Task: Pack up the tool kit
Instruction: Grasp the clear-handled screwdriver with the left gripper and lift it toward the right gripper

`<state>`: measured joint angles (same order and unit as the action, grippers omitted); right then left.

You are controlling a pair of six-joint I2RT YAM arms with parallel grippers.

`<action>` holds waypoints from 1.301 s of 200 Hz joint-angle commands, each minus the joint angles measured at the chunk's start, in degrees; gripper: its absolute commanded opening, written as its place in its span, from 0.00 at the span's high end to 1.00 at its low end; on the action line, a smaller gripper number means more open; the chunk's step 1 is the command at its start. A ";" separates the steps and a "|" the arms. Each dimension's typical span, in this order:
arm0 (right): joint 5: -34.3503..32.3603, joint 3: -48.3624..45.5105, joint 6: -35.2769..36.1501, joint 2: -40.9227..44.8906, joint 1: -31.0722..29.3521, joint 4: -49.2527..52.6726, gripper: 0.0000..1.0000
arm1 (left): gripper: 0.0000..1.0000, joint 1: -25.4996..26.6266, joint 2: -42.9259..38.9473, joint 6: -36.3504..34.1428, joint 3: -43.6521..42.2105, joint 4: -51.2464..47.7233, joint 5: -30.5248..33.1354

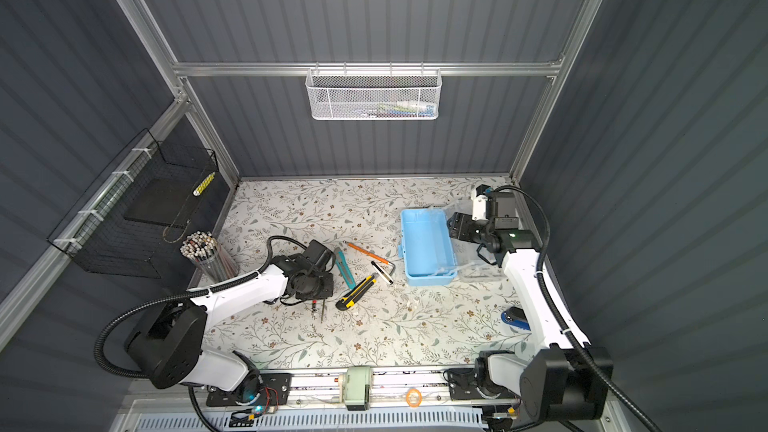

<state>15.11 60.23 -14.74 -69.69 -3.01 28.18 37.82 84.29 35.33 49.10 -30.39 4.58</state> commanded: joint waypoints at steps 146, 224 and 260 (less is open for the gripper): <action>9.83 -4.72 -24.04 -13.28 -22.65 -30.39 0.40 | 0.96 2.69 5.97 -7.17 15.84 25.02 -18.63; 11.87 -3.53 -24.46 -15.66 -24.94 -31.37 0.45 | 0.95 2.94 7.52 -6.52 16.92 27.58 -21.84; 11.27 -3.72 -25.07 -15.82 -25.26 -32.02 0.50 | 0.95 3.29 8.75 -6.37 17.78 28.12 -23.04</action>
<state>25.98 55.72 -39.20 -85.12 -27.86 -2.35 40.58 91.96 29.10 64.90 -3.66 -16.34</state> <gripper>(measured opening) 0.516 0.169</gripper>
